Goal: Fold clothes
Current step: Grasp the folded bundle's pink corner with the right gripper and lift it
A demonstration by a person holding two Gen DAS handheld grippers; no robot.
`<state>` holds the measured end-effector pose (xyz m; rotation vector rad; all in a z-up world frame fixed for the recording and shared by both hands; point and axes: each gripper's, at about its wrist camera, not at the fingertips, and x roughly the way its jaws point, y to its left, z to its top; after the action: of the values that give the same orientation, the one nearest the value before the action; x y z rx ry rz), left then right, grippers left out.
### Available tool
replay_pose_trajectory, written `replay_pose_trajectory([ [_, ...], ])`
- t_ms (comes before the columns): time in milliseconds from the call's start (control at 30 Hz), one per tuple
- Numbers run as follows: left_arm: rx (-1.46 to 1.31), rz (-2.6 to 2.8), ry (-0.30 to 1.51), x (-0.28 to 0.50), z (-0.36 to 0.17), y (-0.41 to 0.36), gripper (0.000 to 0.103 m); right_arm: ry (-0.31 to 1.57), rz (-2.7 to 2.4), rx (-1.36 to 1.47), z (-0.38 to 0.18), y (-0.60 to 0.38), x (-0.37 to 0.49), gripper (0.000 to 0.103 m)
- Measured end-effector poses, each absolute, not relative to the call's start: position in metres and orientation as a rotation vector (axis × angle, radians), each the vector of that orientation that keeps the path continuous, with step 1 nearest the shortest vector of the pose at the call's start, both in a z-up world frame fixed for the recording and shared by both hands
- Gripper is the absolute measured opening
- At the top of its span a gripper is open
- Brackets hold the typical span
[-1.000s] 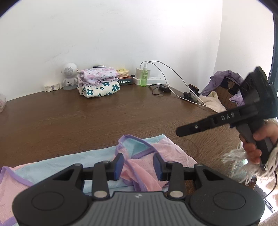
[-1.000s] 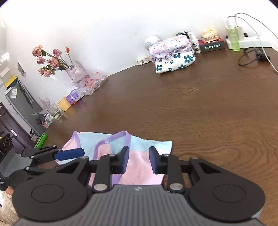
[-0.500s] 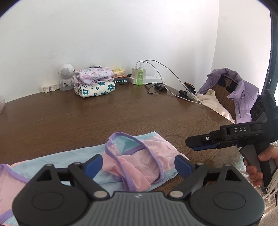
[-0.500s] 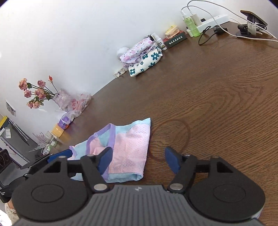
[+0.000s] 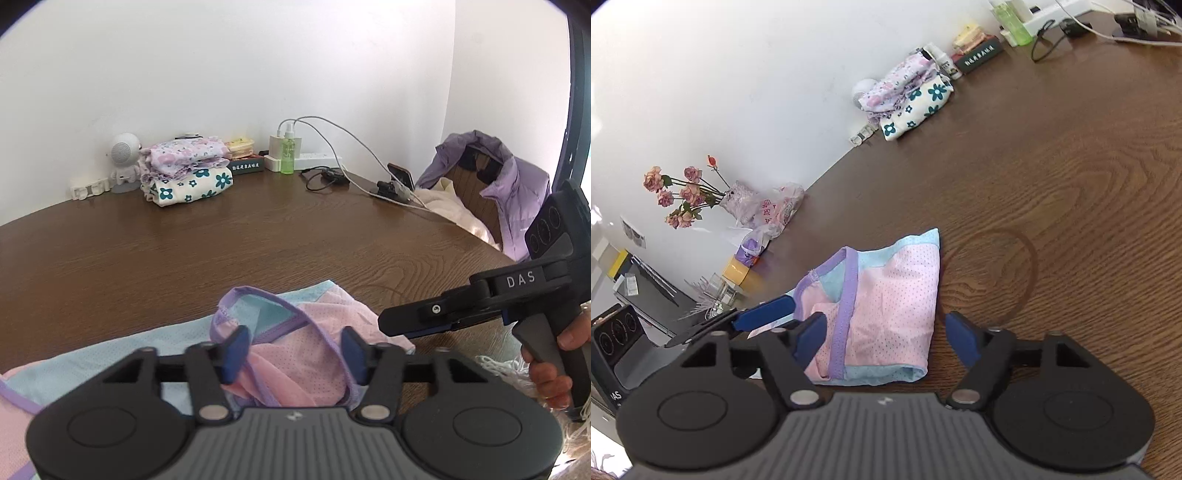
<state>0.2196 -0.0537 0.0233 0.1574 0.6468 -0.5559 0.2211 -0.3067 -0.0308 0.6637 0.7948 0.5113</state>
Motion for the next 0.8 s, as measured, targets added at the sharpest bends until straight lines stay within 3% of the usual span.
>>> replay_pose_trajectory([
  [33,0.176,-0.557,0.652,0.223,0.02,-0.056,0.014,0.795,0.51,0.686,-0.033,-0.308,0.222,0.061],
  [67,0.193,-0.556,0.661,0.226,0.016,-0.057,0.013,0.799,0.505,0.708,-0.035,-0.308,0.224,0.059],
  [200,0.174,-0.578,0.679,0.231,0.006,-0.051,0.013,0.796,0.469,0.765,-0.042,-0.312,0.225,0.044],
  [433,0.118,-0.608,0.706,0.24,-0.006,-0.04,0.015,0.786,0.422,0.796,-0.048,-0.306,0.225,0.03],
  [767,0.077,-0.63,0.701,0.243,-0.007,-0.034,0.015,0.8,0.407,0.823,-0.051,-0.3,0.227,0.024],
  [800,0.075,-0.631,0.703,0.243,-0.006,-0.034,0.015,0.803,0.402,0.834,-0.053,-0.301,0.227,0.019],
])
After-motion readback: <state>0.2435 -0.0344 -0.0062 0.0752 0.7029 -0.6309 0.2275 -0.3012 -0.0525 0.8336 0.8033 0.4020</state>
